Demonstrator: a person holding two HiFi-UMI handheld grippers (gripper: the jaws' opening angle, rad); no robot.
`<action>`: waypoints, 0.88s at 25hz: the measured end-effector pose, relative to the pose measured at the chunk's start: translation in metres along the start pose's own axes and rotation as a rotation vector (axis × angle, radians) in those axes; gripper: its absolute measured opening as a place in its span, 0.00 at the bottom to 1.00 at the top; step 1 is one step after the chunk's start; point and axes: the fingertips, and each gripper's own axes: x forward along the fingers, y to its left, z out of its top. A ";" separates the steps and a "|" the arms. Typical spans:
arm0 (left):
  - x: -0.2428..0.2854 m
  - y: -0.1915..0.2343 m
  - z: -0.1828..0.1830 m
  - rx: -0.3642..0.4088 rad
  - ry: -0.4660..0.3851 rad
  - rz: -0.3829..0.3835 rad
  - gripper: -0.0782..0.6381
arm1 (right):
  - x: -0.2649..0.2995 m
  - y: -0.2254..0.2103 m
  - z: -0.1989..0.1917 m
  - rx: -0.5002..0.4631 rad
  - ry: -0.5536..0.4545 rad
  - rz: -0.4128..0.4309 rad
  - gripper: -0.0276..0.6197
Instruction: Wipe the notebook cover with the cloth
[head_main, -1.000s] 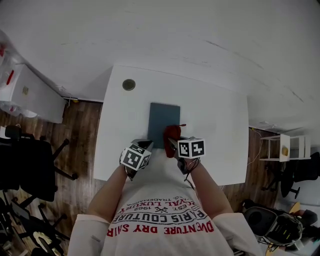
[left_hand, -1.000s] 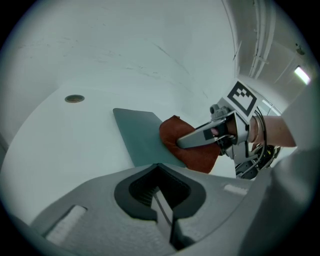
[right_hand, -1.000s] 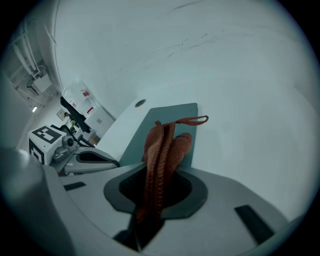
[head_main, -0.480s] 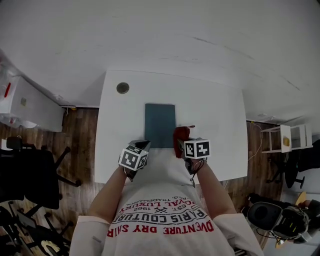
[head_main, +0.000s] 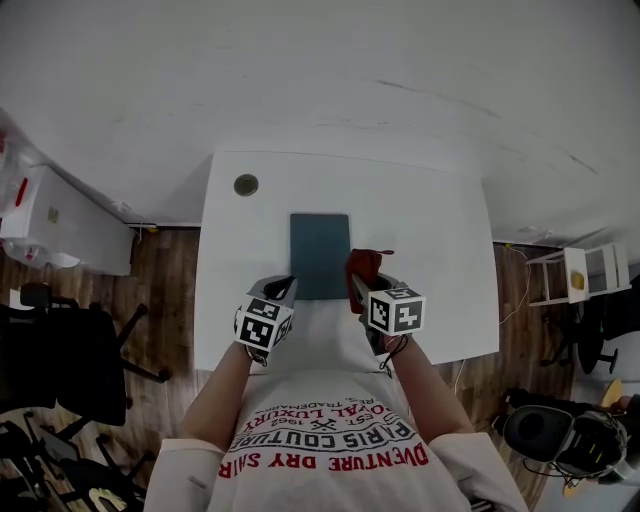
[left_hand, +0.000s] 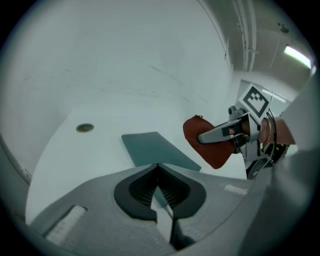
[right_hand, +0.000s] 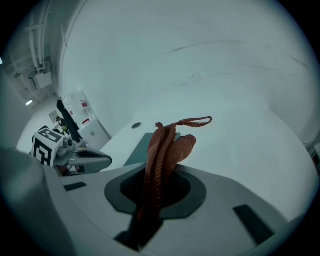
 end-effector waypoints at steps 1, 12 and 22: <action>-0.008 0.000 0.015 0.023 -0.055 0.012 0.12 | -0.004 0.006 0.009 -0.035 -0.032 0.007 0.15; -0.129 0.001 0.161 0.103 -0.547 0.023 0.12 | -0.067 0.072 0.105 -0.170 -0.430 0.077 0.15; -0.169 -0.020 0.183 0.231 -0.621 0.064 0.12 | -0.114 0.097 0.141 -0.369 -0.625 -0.004 0.15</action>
